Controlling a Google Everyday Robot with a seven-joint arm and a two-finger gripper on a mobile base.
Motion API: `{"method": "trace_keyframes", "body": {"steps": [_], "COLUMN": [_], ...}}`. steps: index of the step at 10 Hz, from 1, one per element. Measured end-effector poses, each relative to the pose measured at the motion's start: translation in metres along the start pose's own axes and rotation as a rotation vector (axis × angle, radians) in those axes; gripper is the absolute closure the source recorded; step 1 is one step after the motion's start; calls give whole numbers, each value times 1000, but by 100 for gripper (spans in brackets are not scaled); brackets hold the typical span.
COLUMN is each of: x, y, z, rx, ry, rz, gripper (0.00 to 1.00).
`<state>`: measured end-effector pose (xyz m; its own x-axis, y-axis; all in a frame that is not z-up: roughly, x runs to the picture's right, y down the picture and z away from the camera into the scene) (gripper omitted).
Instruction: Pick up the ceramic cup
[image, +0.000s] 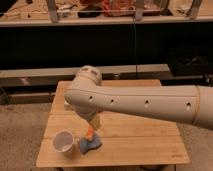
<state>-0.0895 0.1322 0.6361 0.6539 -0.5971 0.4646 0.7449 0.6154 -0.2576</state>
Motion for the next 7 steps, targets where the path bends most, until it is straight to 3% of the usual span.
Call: {"method": "trace_keyframes", "body": {"steps": [7], "x": [-21], "y": [-1], "z": [7], "rx": [37], "ry": [-67], "rz": [-80], "gripper": [20]}}
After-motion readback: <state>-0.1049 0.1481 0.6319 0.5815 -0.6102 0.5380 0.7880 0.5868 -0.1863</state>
